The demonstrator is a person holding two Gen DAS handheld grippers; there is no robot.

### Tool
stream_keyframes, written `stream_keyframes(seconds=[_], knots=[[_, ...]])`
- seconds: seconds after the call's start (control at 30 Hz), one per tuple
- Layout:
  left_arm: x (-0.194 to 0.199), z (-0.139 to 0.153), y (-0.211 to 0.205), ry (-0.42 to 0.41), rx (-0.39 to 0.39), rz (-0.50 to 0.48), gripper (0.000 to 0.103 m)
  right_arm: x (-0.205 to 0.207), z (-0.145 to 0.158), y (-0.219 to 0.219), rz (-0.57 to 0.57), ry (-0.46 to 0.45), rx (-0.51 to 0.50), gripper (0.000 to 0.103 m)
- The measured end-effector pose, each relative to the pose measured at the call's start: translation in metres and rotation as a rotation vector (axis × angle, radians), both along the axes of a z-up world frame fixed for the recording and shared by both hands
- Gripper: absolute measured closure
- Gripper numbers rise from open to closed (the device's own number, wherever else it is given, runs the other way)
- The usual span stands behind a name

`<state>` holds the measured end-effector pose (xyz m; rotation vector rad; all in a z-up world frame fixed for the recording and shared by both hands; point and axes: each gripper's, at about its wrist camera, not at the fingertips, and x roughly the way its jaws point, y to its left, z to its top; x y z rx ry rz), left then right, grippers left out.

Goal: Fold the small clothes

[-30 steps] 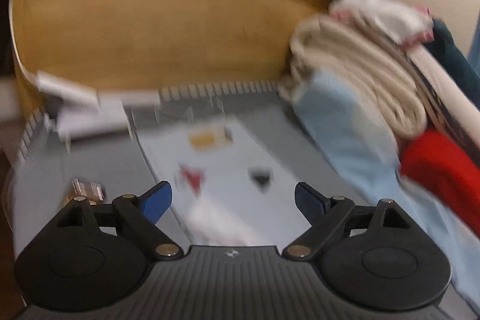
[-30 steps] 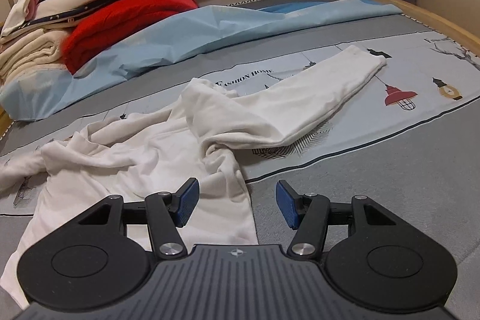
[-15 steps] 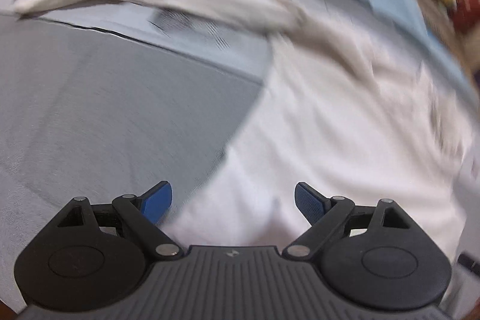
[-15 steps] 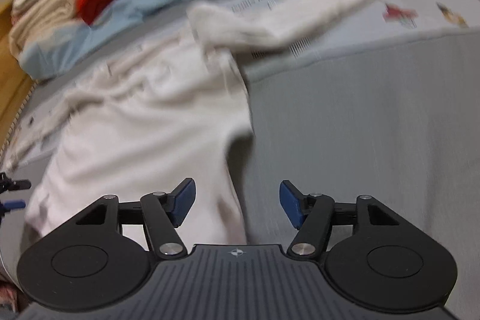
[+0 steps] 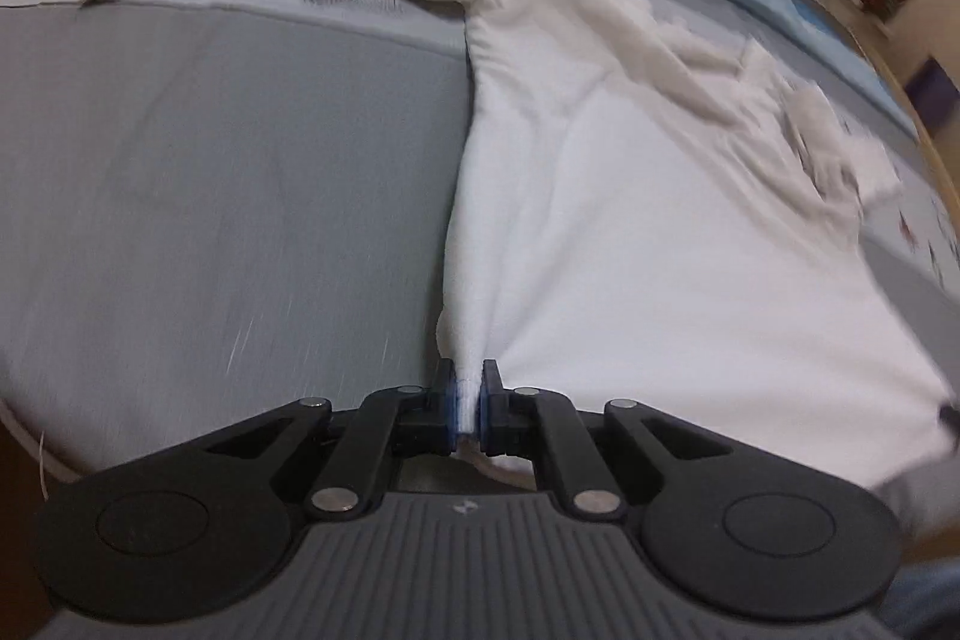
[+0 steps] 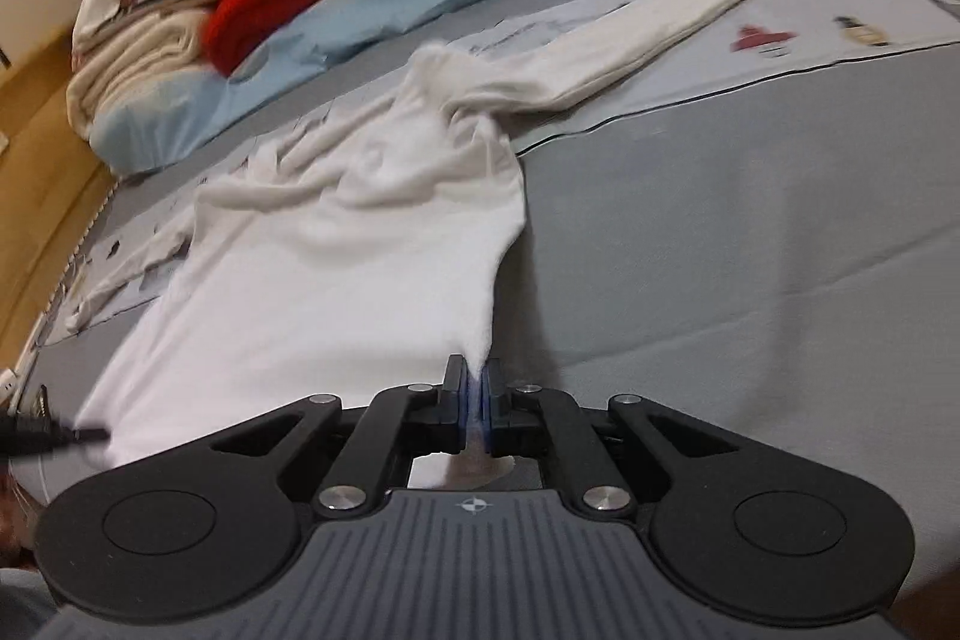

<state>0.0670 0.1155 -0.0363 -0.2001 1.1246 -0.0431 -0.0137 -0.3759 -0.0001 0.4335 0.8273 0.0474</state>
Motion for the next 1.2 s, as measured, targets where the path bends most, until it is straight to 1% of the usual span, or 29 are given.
stream_keyframes(seconds=[0.07,0.17,0.2,0.27,0.3,0.33,0.37,0.4,0.43,0.5,0.53,0.6,0.67,0.73,0.77,0.83,0.9,0.93,1.0,1.07,1.13,1.17,1.2], knots=[[-0.018,-0.010,0.000,0.029,0.006,-0.019,0.096,-0.019,0.000,-0.006,0.016,0.025,-0.009,0.099],[-0.031,-0.024,-0.003,0.084,0.050,-0.043,0.094,-0.036,-0.022,0.002,0.053,0.109,-0.046,0.099],[-0.034,-0.024,-0.006,0.085,0.076,-0.058,0.087,-0.039,-0.031,0.005,0.061,0.136,-0.055,0.099],[-0.037,-0.021,-0.005,0.076,0.127,-0.050,0.061,-0.046,-0.050,0.010,0.078,0.203,-0.106,0.098],[-0.036,-0.019,-0.001,0.074,0.145,-0.030,0.042,-0.045,-0.051,0.011,0.091,0.206,-0.115,0.097],[-0.036,-0.014,0.006,0.067,0.139,-0.008,0.031,-0.048,-0.047,0.012,0.106,0.196,-0.128,0.092],[-0.038,-0.007,0.013,0.052,0.115,0.017,0.028,-0.050,-0.044,0.011,0.109,0.199,-0.131,0.077],[-0.040,0.002,0.019,0.027,0.091,0.033,0.025,-0.051,-0.039,0.009,0.098,0.207,-0.135,0.058],[-0.041,0.011,0.024,-0.008,0.068,0.048,0.023,-0.053,-0.031,0.004,0.069,0.205,-0.145,0.051],[-0.033,0.032,0.036,-0.084,0.039,0.078,0.019,-0.050,-0.013,-0.011,0.032,0.154,-0.132,0.049],[-0.024,0.041,0.041,-0.113,0.033,0.090,0.018,-0.043,-0.002,-0.017,0.013,0.122,-0.104,0.049],[0.002,0.055,0.040,-0.158,0.041,0.108,0.018,-0.019,0.017,-0.031,-0.043,0.060,-0.036,0.046],[0.037,0.065,0.038,-0.200,0.055,0.122,0.017,0.017,0.029,-0.042,-0.094,-0.007,0.038,0.042],[0.077,0.064,0.026,-0.213,0.054,0.165,0.017,0.062,0.027,-0.051,-0.164,-0.062,0.101,0.041],[0.090,0.063,0.021,-0.217,0.042,0.183,0.017,0.083,0.022,-0.057,-0.206,-0.068,0.128,0.041],[0.121,0.051,0.016,-0.215,0.001,0.226,0.017,0.133,0.005,-0.071,-0.299,-0.043,0.182,0.041],[0.147,0.031,0.010,-0.203,-0.036,0.249,0.017,0.179,-0.013,-0.078,-0.352,-0.006,0.200,0.041],[0.157,0.022,0.008,-0.195,-0.042,0.252,0.017,0.204,-0.023,-0.082,-0.370,0.010,0.195,0.041],[0.171,0.004,0.003,-0.165,-0.018,0.232,0.017,0.241,-0.036,-0.085,-0.408,0.024,0.157,0.041],[0.186,-0.006,-0.004,-0.134,0.030,0.186,0.017,0.271,-0.049,-0.088,-0.443,0.039,0.118,0.041],[0.193,-0.007,-0.007,-0.154,0.066,0.173,0.017,0.293,-0.066,-0.087,-0.455,0.091,0.052,0.041],[0.197,-0.006,-0.008,-0.168,0.077,0.173,0.017,0.300,-0.068,-0.082,-0.449,0.088,-0.017,0.058],[0.196,-0.007,-0.008,-0.177,0.079,0.174,0.017,0.306,-0.065,-0.073,-0.425,0.064,-0.123,0.099]])
